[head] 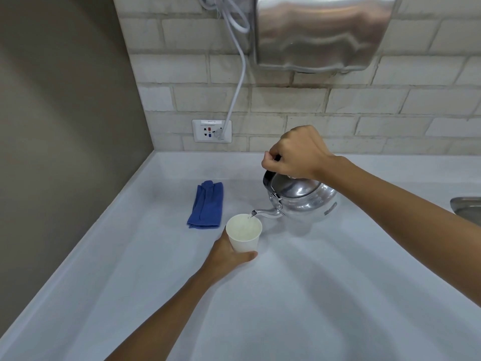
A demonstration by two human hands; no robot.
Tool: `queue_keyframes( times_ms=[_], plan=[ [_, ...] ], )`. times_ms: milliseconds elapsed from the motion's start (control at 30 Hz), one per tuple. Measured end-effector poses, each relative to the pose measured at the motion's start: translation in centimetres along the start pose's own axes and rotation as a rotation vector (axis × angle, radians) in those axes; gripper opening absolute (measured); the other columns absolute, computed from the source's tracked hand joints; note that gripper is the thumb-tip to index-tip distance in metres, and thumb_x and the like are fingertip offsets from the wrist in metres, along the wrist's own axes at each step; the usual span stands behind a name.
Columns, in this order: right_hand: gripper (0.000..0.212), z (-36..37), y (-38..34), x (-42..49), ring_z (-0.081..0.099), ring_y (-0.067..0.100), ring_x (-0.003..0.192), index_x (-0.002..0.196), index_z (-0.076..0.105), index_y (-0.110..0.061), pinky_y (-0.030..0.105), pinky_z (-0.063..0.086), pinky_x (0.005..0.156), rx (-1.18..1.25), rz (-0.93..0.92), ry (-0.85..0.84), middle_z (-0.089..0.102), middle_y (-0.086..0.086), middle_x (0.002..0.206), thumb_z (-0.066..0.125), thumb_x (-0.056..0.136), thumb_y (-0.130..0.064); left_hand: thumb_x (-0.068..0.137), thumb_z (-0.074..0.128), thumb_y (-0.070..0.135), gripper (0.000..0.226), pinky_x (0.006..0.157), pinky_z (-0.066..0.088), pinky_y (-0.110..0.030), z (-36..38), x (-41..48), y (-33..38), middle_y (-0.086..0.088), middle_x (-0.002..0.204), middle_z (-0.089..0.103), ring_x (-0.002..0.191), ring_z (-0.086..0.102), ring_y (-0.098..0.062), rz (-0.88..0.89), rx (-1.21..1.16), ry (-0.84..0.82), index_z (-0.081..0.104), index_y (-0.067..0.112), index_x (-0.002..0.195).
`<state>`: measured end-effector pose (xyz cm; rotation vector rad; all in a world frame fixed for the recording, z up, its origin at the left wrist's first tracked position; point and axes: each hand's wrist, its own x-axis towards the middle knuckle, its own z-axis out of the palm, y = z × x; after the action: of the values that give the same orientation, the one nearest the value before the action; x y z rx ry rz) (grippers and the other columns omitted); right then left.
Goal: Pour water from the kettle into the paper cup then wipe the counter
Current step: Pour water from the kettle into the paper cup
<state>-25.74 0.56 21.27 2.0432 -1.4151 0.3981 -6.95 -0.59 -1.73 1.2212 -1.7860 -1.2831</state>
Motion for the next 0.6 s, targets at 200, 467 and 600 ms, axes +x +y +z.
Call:
queue_keyframes(
  times_ms=[200, 467, 600],
  plan=[
    [0.035, -0.29, -0.22, 0.25, 0.016, 0.021, 0.043, 0.041, 0.025, -0.012, 0.021, 0.012, 0.047, -0.009, -0.026, -0.012, 0.018, 0.006, 0.039, 0.037, 0.071, -0.025, 0.054, 0.084, 0.038, 0.078, 0.075, 0.04, -0.01, -0.04, -0.01, -0.03, 0.028, 0.106, 0.052, 0.098, 0.052, 0.006, -0.001, 0.005, -0.005, 0.04, 0.041, 0.119],
    [0.037, -0.67, -0.17, 0.54, 0.018, 0.022, 0.041, 0.041, 0.027, -0.009, 0.022, 0.013, 0.046, -0.02, -0.056, -0.04, 0.02, 0.006, 0.039, 0.041, 0.072, -0.023, 0.056, 0.084, 0.035, 0.075, 0.07, 0.039, -0.007, -0.09, -0.1, 0.08, 0.029, 0.104, 0.053, 0.096, 0.05, 0.01, -0.008, 0.006, 0.002, 0.04, 0.042, 0.116],
    [0.038, -0.82, -0.21, 0.6, 0.019, 0.023, 0.041, 0.042, 0.029, -0.009, 0.023, 0.013, 0.045, -0.023, -0.068, -0.035, 0.022, 0.006, 0.039, 0.028, 0.073, -0.03, 0.055, 0.084, 0.037, 0.076, 0.069, 0.04, -0.006, -0.14, -0.08, 0.12, 0.029, 0.104, 0.053, 0.097, 0.05, 0.01, -0.009, 0.006, 0.002, 0.04, 0.042, 0.117]
  ],
)
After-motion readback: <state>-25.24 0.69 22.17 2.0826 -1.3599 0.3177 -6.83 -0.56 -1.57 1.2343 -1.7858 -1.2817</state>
